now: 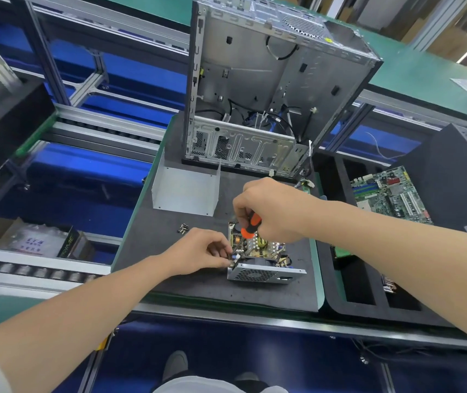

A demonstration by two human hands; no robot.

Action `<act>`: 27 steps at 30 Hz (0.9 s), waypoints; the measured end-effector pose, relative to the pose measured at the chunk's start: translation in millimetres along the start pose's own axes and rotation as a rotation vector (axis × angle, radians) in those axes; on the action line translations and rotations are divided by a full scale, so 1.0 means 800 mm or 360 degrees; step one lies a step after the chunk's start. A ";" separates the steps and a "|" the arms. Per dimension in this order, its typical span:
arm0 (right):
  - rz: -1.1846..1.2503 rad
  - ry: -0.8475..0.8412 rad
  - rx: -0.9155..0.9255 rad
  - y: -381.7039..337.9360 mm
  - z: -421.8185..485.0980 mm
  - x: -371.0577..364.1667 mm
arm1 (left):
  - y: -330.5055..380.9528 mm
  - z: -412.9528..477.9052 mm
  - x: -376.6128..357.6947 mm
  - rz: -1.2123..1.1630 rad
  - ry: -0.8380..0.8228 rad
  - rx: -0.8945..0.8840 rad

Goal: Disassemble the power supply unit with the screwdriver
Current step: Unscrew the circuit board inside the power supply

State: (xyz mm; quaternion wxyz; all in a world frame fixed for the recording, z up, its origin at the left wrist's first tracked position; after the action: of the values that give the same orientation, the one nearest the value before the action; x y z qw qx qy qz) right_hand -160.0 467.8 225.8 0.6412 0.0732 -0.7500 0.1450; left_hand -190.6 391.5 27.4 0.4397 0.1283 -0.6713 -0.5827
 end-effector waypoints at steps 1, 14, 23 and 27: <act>-0.0002 0.0008 0.0001 -0.001 0.001 0.002 | -0.001 0.000 0.003 -0.0001 0.0020 0.0010; 0.0052 0.0127 -0.0049 -0.006 0.021 0.018 | -0.015 0.010 0.047 0.0663 -0.0002 -0.0043; 0.0045 0.0218 -0.0146 0.020 0.024 0.017 | -0.048 0.004 0.080 0.0929 0.0164 0.0101; 0.0059 0.0253 -0.0185 0.030 0.019 0.020 | -0.047 0.001 0.082 0.0901 0.0173 0.0062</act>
State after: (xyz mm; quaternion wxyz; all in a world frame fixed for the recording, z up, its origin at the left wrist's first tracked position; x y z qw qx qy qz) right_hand -184.1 486.8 236.4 0.6989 0.0103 -0.7052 0.1185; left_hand -241.8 336.6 22.9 0.6178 -0.0247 -0.6668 -0.4161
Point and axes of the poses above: each hand's wrist, its own z-axis towards the middle knuckle, its own x-axis out of the back of the hand, y = z × x, the point moved 8 cm from there along z, towards the middle knuckle, and after that the axes turned 13 degrees about y, right-handed, at the moved point
